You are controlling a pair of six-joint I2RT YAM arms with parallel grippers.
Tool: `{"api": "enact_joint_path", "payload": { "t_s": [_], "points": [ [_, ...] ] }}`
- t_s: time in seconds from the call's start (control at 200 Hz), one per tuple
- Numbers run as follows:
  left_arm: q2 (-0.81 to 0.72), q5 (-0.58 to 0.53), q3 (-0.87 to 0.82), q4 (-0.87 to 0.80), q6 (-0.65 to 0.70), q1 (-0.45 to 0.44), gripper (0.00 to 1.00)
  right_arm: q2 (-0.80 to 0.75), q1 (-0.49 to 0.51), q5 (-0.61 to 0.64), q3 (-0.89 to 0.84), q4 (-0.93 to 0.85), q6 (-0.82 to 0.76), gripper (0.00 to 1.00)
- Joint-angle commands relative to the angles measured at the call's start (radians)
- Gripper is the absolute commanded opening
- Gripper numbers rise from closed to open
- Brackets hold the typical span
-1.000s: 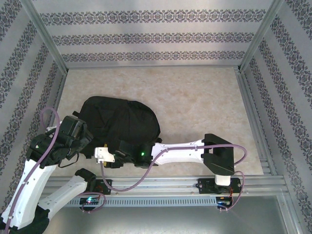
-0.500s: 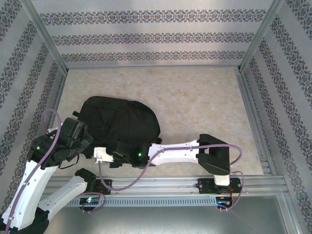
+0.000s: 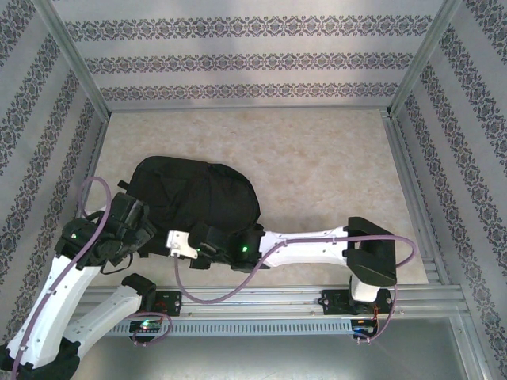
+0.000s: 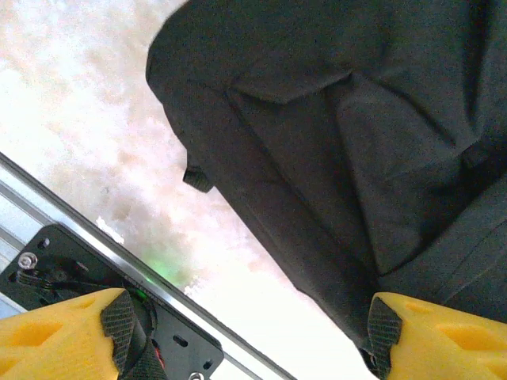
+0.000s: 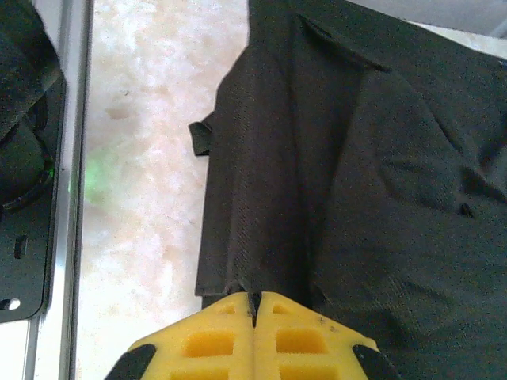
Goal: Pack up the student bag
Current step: Zip the student bag at the middle-left of the table.
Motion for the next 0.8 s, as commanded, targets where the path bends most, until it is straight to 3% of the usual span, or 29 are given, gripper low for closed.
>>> {"api": "enact_joint_path", "payload": {
  "t_s": [0.0, 0.445, 0.615, 0.799],
  "points": [
    [-0.007, 0.060, -0.052, 0.041, -0.038, 0.018, 0.79, -0.060, -0.020, -0.016, -0.049, 0.016, 0.100, 0.00],
    [0.016, 0.060, -0.204, 0.247, 0.002, 0.047, 0.78, -0.133, -0.052, -0.053, -0.131, -0.021, 0.174, 0.00],
    [0.027, 0.059, -0.252, 0.317, 0.044, 0.082, 0.72, -0.160, -0.063, -0.056, -0.153, -0.031, 0.192, 0.00],
    [0.040, 0.075, -0.288, 0.357, 0.077, 0.119, 0.55, -0.202, -0.074, -0.059, -0.185, -0.048, 0.212, 0.00]
  ]
}}
